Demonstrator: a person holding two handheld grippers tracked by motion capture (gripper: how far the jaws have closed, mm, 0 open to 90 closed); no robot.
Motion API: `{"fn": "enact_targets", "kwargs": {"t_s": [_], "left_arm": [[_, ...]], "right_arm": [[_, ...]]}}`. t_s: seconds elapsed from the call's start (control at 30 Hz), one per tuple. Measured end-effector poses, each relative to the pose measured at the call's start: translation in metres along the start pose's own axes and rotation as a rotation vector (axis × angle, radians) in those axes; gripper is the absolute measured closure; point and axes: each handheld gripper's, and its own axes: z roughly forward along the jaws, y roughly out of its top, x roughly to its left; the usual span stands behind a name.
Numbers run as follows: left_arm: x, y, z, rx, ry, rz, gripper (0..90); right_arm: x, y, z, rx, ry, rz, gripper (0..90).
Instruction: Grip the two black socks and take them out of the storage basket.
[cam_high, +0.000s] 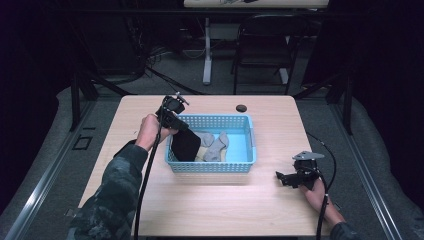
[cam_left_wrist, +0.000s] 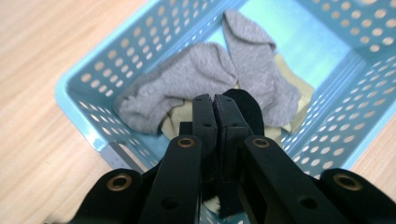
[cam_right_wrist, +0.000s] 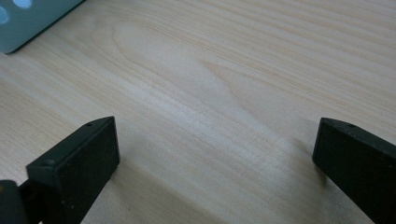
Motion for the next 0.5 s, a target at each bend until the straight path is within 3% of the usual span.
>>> {"fn": "enact_targets", "kwargs": {"t_s": [0.5], "left_arm": [[-0.007,0.020,-0.039,-0.083,0.031,0.026,88.0]], "right_arm": [[0.000,0.000,0.000,0.002,0.001,-0.001,0.0]]}}
